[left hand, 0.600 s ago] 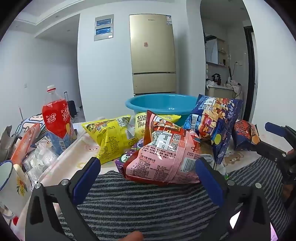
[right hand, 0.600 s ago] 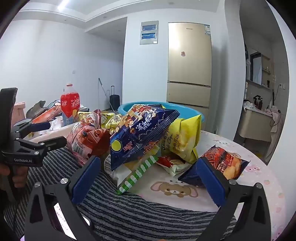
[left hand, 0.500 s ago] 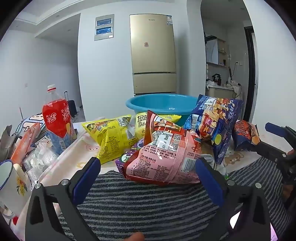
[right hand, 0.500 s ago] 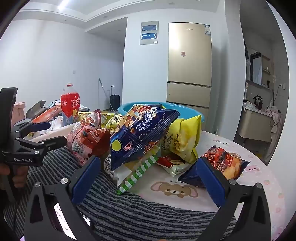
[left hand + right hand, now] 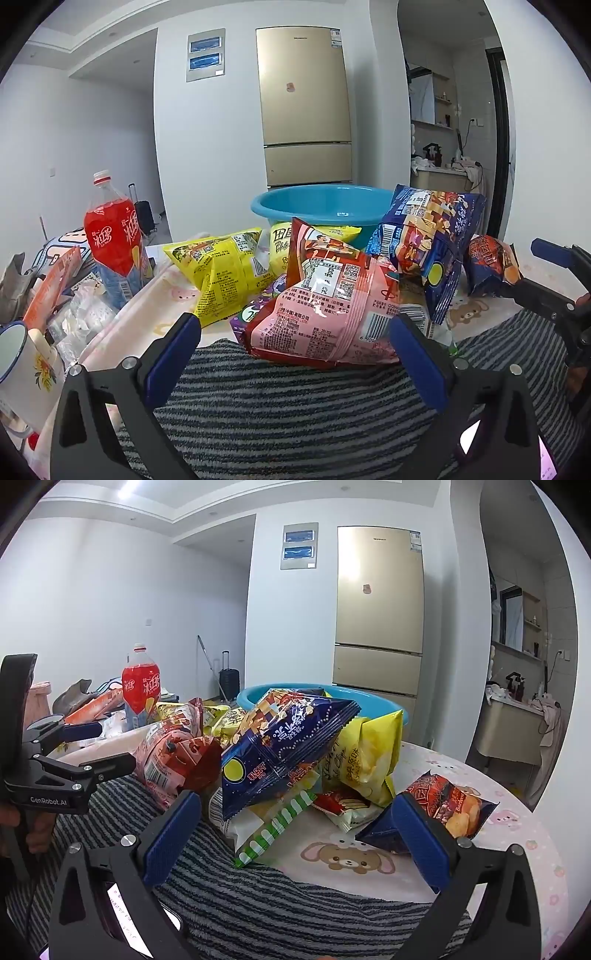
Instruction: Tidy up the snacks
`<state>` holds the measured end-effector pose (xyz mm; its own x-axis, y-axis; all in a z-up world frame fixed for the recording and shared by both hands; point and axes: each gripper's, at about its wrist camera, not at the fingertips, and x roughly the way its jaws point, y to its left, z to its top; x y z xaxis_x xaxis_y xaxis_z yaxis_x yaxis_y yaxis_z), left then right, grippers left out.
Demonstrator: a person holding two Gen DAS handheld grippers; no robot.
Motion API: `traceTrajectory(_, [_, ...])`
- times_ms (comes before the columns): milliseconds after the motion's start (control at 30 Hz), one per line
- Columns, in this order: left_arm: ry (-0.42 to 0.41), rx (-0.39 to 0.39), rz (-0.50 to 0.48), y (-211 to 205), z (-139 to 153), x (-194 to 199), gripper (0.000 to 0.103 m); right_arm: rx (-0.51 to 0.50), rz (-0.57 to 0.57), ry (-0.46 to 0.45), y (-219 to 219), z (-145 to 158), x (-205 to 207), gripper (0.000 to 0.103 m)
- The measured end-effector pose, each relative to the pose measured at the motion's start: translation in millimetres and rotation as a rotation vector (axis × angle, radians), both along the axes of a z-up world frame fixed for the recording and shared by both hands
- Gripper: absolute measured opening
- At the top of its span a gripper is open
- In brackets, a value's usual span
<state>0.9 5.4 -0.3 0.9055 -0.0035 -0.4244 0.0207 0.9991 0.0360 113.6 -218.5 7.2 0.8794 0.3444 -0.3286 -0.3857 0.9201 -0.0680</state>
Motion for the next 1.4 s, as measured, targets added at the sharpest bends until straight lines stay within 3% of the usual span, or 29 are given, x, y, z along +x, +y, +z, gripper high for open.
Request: traceTrajectory(1400, [0.012, 0.026, 0.010, -7.8, -0.8, 0.0, 0.103, 0.014, -0.002, -0.004, -2.5, 1.4, -2.1, 0.103])
